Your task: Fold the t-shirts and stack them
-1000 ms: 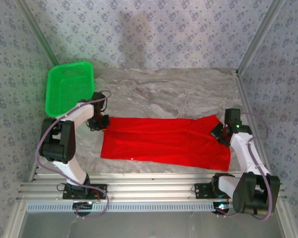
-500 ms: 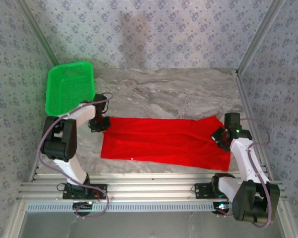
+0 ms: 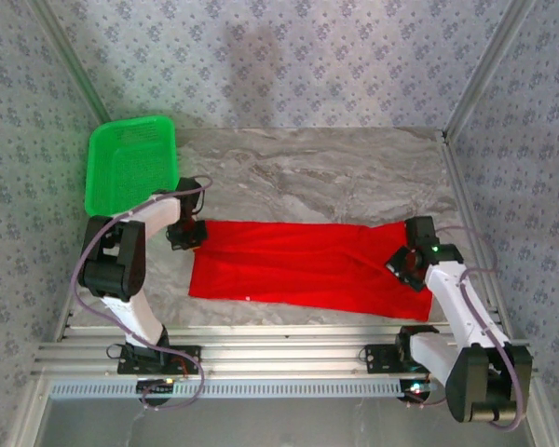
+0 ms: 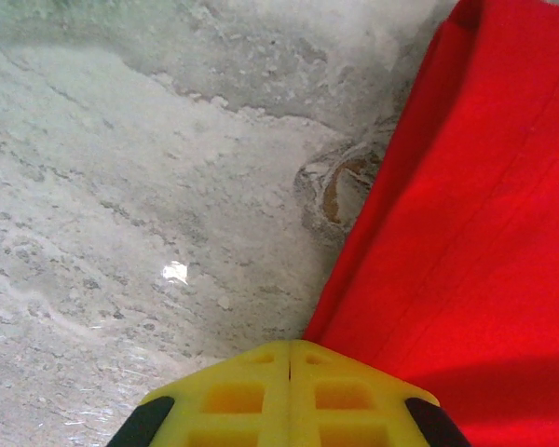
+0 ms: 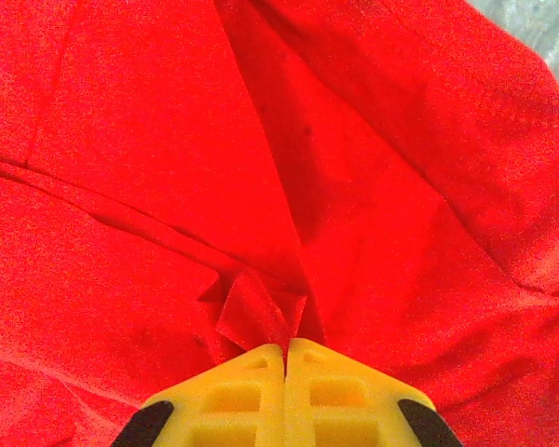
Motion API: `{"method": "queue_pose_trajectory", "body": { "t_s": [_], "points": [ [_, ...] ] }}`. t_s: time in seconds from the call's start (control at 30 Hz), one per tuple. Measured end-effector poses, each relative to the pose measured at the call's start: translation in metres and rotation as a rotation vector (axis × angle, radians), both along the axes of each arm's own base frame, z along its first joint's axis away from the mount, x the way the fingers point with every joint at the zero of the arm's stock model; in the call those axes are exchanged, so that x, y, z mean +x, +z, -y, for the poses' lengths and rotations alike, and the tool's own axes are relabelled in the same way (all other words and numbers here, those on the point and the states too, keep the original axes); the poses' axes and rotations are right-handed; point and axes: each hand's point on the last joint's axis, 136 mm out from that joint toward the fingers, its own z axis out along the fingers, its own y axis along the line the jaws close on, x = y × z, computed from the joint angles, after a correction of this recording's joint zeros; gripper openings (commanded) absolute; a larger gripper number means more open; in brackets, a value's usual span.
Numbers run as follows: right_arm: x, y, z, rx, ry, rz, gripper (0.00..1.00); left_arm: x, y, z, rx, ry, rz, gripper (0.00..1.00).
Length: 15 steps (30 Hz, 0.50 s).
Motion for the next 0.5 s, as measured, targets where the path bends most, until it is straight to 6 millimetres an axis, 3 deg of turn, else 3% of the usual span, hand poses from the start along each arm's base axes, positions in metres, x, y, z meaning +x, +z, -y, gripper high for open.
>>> {"method": "queue_pose_trajectory", "body": {
  "t_s": [0.17, 0.3, 0.4, 0.5],
  "points": [
    [-0.014, 0.003, 0.003, -0.027, -0.018, -0.023, 0.0, 0.0, -0.001, -0.003, 0.017, 0.011, 0.001, 0.06],
    [-0.022, 0.004, 0.006, -0.039, -0.031, -0.027, 0.0, 0.0, -0.002, -0.005, 0.031, 0.022, -0.001, 0.13],
    [-0.028, -0.003, 0.006, -0.038, -0.035, -0.052, 0.04, 0.0, -0.002, -0.007, 0.043, 0.029, -0.002, 0.27],
    [-0.034, -0.011, 0.005, -0.035, -0.044, -0.086, 0.27, 0.0, 0.0, -0.009, 0.054, 0.04, -0.001, 0.52]
  ]
}}
